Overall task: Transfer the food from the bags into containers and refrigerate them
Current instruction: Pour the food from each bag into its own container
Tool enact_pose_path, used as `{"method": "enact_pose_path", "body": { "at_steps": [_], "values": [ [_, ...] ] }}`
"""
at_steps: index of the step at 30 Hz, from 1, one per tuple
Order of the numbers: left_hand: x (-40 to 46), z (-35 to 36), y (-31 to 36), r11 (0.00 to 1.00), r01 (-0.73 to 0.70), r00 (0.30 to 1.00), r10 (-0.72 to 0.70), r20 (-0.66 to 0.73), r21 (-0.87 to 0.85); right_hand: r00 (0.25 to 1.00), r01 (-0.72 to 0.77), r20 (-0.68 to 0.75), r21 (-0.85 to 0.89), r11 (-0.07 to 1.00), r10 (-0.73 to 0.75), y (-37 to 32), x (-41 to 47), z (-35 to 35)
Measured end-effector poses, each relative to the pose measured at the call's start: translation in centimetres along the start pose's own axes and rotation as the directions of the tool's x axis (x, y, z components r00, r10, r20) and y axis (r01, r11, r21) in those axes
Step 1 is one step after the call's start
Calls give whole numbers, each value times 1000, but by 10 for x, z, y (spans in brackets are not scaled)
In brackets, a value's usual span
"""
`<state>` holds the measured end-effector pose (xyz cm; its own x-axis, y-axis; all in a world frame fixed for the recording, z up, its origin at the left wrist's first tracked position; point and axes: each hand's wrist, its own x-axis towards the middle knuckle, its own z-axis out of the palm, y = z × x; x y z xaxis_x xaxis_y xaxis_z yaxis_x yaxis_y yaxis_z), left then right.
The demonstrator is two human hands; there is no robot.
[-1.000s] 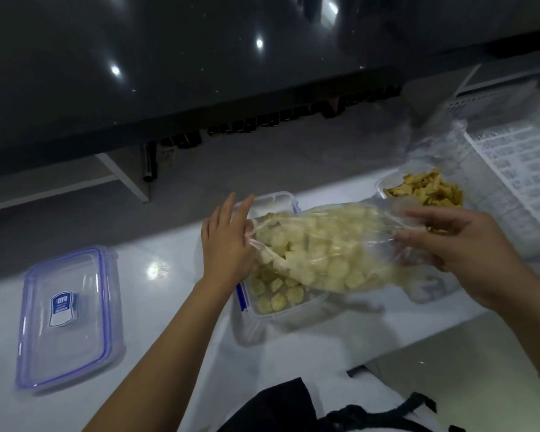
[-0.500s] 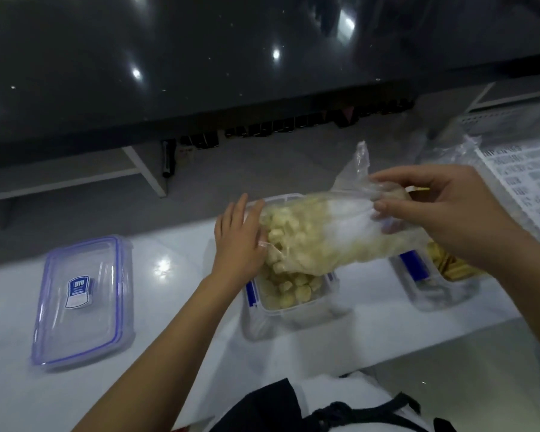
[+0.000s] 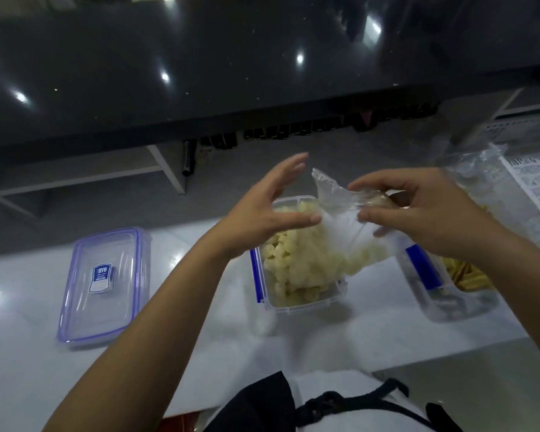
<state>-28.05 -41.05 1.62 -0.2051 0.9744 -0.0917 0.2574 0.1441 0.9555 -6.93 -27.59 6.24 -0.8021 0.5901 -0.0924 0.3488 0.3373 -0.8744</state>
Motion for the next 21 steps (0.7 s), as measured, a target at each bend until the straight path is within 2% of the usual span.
{"method": "enact_pose_path", "body": {
  "at_steps": [3,7,10,14,16,21],
  "values": [
    [20,4,21,994,-89,994,93,64,-67,1000,18,7,-17,1000,-18,0,-2,-2],
    [37,1,34,984,-136,990,140,23,-116,1000,23,4,2,1000,-23,5,-9,-6],
    [37,-4,37,980,-179,983,182,33,-91,1000,-6,-19,38,999,6,13,-17,-8],
    [38,-13,36,974,-202,977,193,-85,-104,997,-67,-54,-66,996,63,33,-26,-5],
    [39,-19,35,973,-213,971,201,-131,-86,994,-43,-100,-81,996,34,40,-32,-6],
    [40,-24,38,960,-214,957,169,-234,-179,956,50,-290,54,997,-33,36,-43,-15]
  ]
}}
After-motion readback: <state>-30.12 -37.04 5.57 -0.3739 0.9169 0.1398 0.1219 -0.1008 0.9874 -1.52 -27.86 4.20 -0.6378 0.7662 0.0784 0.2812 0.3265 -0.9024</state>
